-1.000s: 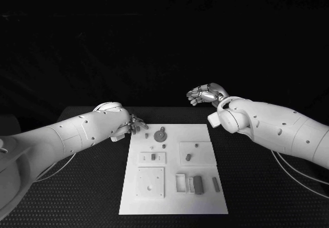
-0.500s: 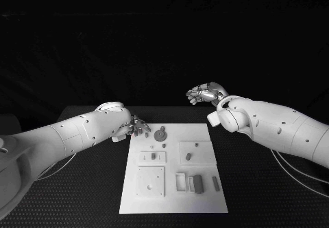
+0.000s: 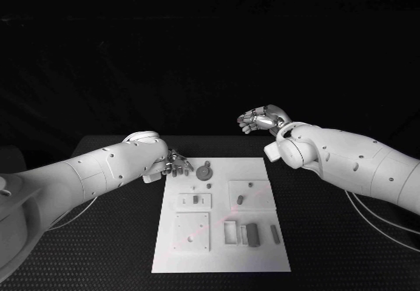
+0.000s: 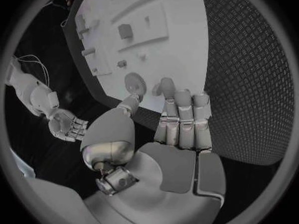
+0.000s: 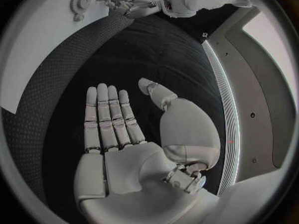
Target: Assemble the parts on the task board
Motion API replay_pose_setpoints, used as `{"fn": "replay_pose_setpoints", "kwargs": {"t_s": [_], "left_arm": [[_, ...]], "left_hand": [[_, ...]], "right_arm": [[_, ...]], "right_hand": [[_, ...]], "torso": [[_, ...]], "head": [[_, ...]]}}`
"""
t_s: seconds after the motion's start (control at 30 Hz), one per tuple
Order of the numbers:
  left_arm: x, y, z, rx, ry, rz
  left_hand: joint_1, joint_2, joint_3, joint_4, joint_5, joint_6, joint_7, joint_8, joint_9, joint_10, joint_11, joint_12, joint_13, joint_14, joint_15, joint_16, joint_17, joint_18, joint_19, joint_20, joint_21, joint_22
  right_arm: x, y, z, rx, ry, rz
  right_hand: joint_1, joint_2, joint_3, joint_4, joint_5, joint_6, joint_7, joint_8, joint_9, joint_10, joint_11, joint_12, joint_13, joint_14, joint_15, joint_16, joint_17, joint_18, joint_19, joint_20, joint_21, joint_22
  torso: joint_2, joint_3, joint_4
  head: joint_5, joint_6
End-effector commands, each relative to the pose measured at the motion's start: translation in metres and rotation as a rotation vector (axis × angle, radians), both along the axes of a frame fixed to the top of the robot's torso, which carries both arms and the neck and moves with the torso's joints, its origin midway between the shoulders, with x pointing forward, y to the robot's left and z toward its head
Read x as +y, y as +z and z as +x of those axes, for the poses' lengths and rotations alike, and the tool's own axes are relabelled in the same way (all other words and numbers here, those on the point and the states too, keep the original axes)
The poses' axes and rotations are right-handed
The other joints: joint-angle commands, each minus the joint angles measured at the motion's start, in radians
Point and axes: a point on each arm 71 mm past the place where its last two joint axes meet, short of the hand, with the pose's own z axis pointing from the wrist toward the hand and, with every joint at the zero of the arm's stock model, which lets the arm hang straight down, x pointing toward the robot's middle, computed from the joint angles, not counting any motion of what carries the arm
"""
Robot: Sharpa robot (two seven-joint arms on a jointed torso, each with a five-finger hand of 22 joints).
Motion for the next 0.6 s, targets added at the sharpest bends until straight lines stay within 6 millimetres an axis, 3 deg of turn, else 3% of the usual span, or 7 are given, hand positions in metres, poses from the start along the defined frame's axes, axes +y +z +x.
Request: {"fn": "replay_pose_setpoints", "kwargs": {"t_s": [0.03, 0.6], "left_arm": [[-0.0039, 0.0002, 0.0002, 0.005, -0.005, -0.029], [-0.0048, -0.0060, -0.0007, 0.031, -0.008, -0.026]], "left_hand": [[-0.003, 0.011, -0.004, 0.000, 0.006, 0.005, 0.001, 0.002, -0.001, 0.006, 0.002, -0.003, 0.001, 0.000, -0.005, 0.005, 0.001, -0.003, 0.007, -0.087, 0.005, 0.002], [0.001, 0.040, -0.003, -0.007, 0.014, 0.004, 0.002, -0.001, -0.004, 0.006, 0.003, -0.006, 0.005, -0.002, -0.004, 0.005, 0.007, -0.005, 0.005, -0.089, 0.006, 0.008]], "right_arm": [[0.0023, 0.0001, -0.0003, 0.000, 0.017, 0.001], [0.0037, 0.0007, -0.0012, -0.004, 0.017, 0.002]], "right_hand": [[-0.009, 0.003, -0.005, 0.001, 0.006, -0.001, 0.006, -0.005, -0.001, 0.001, 0.006, -0.005, -0.001, -0.008, 0.001, -0.006, 0.001, 0.019, -0.008, 0.000, -0.005, 0.002], [-0.005, 0.004, -0.004, -0.001, 0.006, 0.000, 0.006, -0.005, -0.002, 0.002, 0.005, -0.005, -0.001, -0.008, 0.001, -0.006, 0.002, 0.020, -0.007, 0.000, -0.006, 0.002]], "torso": [[0.001, 0.0001, -0.0007], [0.000, -0.0005, -0.0001]], "head": [[0.000, -0.001], [-0.003, -0.008]]}}
